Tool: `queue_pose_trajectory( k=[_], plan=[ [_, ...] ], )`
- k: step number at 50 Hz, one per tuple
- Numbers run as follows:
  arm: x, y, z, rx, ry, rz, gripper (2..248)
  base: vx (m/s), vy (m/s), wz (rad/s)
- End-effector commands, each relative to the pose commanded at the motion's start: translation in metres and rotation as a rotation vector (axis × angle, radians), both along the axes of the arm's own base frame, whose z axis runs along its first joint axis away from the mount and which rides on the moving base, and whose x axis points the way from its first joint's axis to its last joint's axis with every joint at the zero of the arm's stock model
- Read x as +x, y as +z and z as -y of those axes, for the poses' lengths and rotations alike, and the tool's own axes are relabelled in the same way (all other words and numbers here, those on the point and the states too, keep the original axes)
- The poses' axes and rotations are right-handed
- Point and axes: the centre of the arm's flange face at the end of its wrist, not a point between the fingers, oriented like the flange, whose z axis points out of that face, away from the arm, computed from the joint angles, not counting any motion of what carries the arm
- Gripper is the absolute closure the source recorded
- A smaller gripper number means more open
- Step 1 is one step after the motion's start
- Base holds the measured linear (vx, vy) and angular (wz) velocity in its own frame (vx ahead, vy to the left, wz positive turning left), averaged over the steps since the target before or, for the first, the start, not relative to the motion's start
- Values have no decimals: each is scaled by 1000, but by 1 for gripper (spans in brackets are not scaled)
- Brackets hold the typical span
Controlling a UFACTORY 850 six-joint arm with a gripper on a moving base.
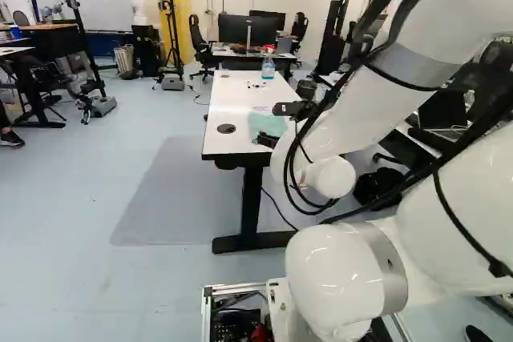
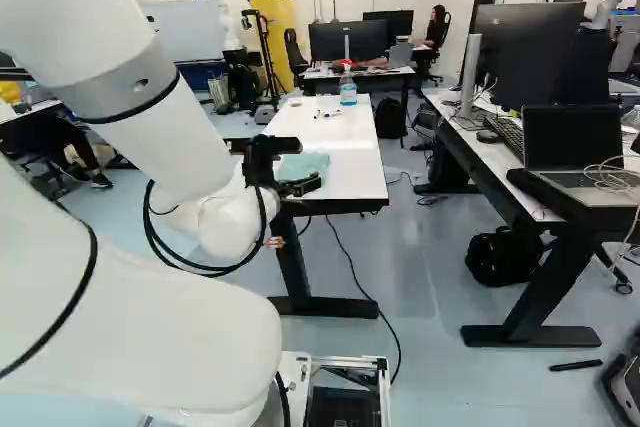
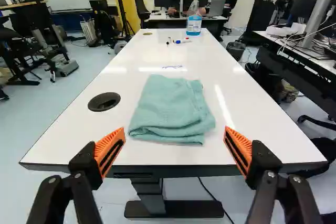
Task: Clean the table with the green towel
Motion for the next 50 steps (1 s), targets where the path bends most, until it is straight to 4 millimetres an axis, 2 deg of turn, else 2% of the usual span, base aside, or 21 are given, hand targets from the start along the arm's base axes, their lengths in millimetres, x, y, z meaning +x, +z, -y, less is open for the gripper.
queue_pose_trajectory(
  k=[25, 50],
  plan=[
    [3, 2, 1, 0, -2, 6, 3, 0, 0, 0],
    [46, 29, 9, -1, -27, 58, 3, 0, 0, 0]
  ],
)
